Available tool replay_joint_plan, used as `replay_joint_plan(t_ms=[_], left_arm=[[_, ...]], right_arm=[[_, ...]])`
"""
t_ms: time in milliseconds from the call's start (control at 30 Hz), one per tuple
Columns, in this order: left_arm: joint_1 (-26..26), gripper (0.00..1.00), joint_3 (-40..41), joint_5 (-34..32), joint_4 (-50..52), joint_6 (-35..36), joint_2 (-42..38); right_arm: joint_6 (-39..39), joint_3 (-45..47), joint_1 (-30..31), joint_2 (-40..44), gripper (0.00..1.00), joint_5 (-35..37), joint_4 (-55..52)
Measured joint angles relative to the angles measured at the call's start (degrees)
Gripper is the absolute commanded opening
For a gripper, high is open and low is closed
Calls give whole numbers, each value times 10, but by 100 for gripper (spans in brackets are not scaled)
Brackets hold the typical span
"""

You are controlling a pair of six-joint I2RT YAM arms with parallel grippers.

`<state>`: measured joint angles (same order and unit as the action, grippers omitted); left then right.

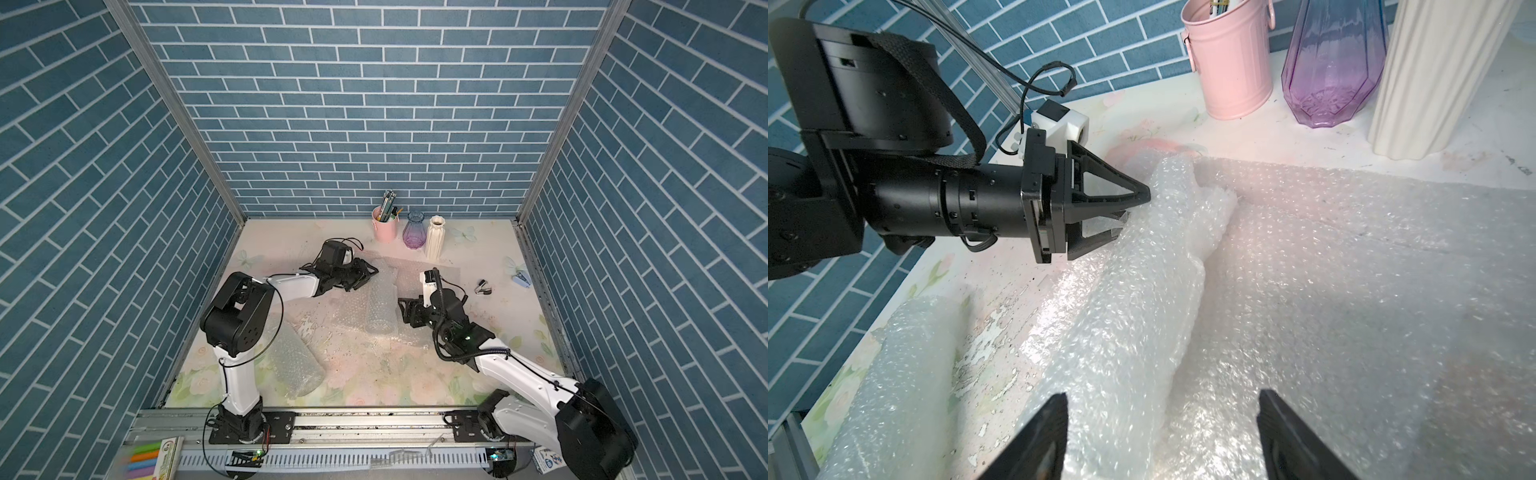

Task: Unwrap the vase from the bubble wrap
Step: Place the bubble wrap at the center of the board, then unwrap the bubble wrap.

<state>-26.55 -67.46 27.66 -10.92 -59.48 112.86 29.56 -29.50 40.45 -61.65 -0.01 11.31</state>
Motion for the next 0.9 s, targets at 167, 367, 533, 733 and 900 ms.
replay_joint_plan(t_ms=[167, 367, 533, 733, 900], left_arm=[[0, 42, 0, -1, 8, 4, -13], [0, 37, -9, -3, 16, 11, -20], [0, 36, -17, -5, 27, 15, -20], [0, 31, -19, -5, 45, 22, -30], [-1, 31, -19, -6, 61, 31, -46]], right_arm=[[0, 1, 0, 0, 72, 0, 1], [0, 12, 0, -2, 72, 0, 4], [0, 16, 0, -4, 72, 0, 10], [0, 16, 0, -7, 72, 0, 13], [-1, 16, 0, -7, 72, -1, 16]])
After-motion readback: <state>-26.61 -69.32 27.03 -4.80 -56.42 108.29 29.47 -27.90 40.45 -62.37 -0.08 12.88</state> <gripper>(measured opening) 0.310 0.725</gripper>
